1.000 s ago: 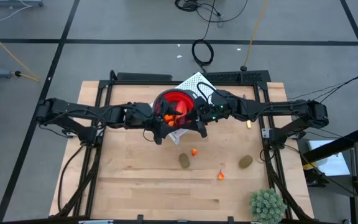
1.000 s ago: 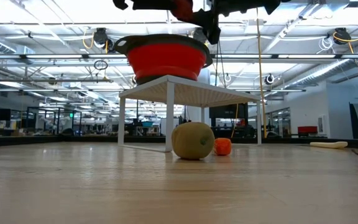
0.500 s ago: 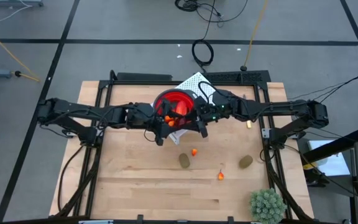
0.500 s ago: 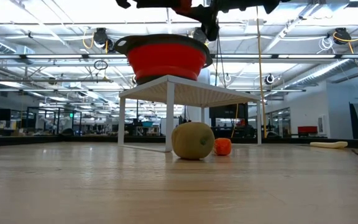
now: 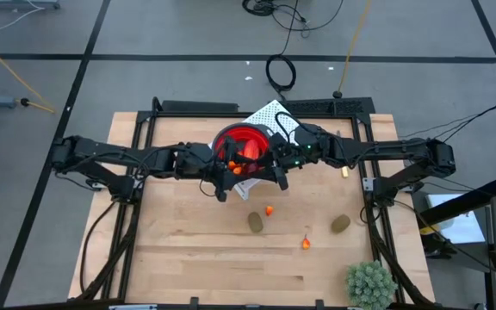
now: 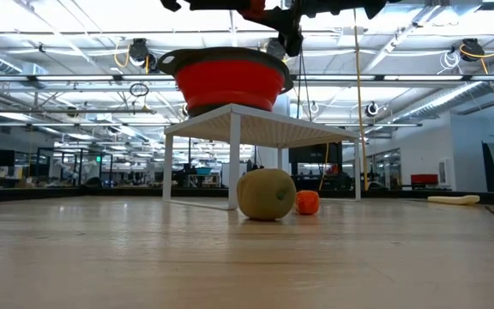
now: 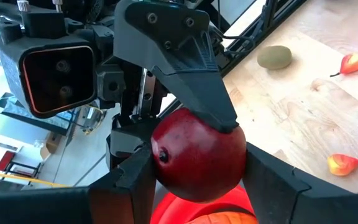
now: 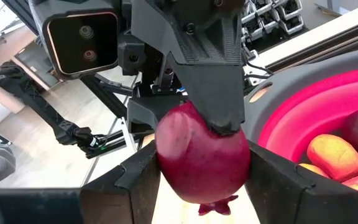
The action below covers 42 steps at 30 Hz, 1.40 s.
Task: Pick & Place Fruit
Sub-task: Put the pomegranate into the red strainer bowl on the shelf
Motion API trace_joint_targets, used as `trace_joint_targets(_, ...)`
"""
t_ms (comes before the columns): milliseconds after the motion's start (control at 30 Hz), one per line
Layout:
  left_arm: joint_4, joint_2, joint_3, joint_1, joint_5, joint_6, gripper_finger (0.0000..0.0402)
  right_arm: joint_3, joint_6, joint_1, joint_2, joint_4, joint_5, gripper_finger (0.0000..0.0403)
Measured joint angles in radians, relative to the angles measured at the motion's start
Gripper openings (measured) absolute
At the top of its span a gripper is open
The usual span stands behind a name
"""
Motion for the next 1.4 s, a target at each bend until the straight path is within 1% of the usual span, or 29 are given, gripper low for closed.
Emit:
trace_joint_targets(233, 0.002, 0.000, 0.000, -0.001, -0.020, -0.008, 0.0199, 0.000, -0.015, -0.001, 0.000, 0.002, 0.001, 0.0201)
trace_joint_targets(600, 0.009, 0.000, 0.000, -0.010, -0.079, -0.034, 0.0200, 0.000, -0.010, -0.003, 0.002, 0.000, 0.006, 0.0241)
trace_joint_targets(1000, -0.028, -0.002, 0.000, -0.033, -0.197, -0.058, 0.0200, 0.000, -0.010, -0.015, 0.002, -0.053, 0.000, 0.0279)
trace_joint_targets(1167, -0.048, -0.002, 0.000, -0.031, -0.245, -0.057, 0.0200, 0.000, -0.011, -0.016, 0.002, -0.072, 0.003, 0.0284)
trace_joint_targets(1400, -0.060, -0.002, 0.000, -0.017, -0.353, -0.053, 0.0200, 0.000, -0.011, -0.015, 0.002, -0.093, -0.004, 0.0282)
